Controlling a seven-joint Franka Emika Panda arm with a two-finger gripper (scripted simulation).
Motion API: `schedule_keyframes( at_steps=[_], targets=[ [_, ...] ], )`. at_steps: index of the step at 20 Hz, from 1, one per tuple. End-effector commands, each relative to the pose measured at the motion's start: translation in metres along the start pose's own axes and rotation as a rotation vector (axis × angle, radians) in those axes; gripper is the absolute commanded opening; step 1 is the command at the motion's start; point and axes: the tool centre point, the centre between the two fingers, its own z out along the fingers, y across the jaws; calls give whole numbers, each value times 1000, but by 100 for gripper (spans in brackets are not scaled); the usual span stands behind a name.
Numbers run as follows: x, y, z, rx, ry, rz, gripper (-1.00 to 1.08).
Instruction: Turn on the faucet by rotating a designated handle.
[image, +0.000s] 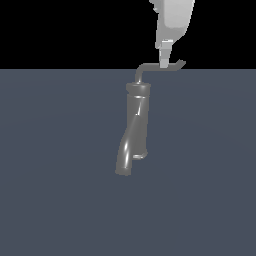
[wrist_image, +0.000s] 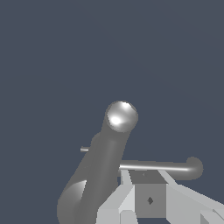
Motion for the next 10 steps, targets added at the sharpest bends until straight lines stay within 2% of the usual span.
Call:
schedule_keyframes(
  at_steps=[1,10],
  targets=[
    [3,-8,0,3,0,5,-100],
    [14,-31,0,4,1,21,-100]
  ],
)
